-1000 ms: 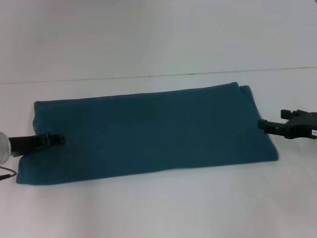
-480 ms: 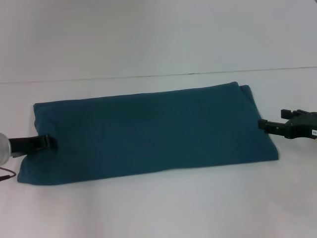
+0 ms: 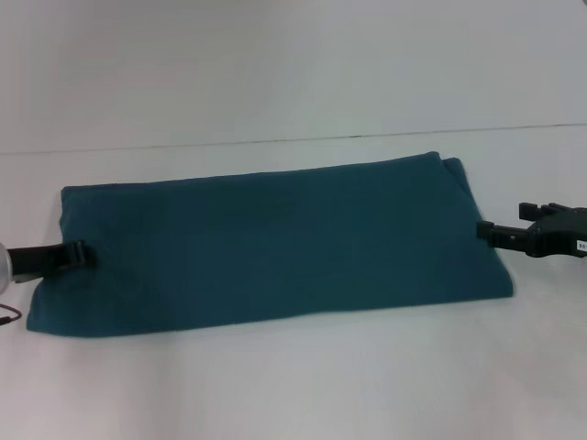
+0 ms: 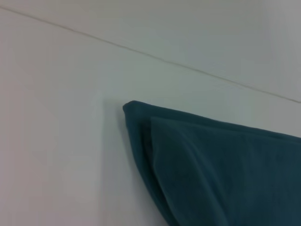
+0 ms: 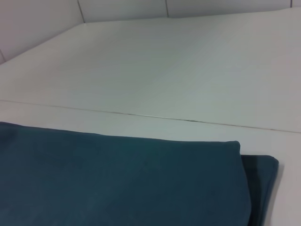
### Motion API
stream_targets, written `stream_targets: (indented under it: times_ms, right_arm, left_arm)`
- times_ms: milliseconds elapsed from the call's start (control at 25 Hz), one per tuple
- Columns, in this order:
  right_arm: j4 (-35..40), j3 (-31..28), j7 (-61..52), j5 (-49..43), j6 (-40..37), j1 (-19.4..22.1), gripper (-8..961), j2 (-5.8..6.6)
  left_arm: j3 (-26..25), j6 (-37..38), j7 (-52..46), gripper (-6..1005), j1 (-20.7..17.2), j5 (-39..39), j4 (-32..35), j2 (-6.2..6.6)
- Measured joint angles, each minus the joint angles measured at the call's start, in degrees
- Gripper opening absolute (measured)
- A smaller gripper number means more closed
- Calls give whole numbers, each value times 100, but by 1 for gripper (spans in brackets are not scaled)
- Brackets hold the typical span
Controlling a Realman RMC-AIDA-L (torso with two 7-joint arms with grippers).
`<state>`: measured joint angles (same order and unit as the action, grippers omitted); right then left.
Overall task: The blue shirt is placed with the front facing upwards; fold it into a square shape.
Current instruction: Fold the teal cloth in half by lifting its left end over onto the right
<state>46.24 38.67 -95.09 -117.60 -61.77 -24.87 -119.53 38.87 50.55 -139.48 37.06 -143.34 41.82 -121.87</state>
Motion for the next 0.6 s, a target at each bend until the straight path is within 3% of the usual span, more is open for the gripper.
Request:
stream_targets:
  times_ms: [360,600]
  right_arm:
    - [-70,8,171,44,-32,-69,914,-17]
    - [-213,9,286,59,-83,-230,914,-35]
  left_arm:
    - [6,264,2,91,-351,6,913,-143]
    - [7,395,2,91,-422,-42,990,-37]
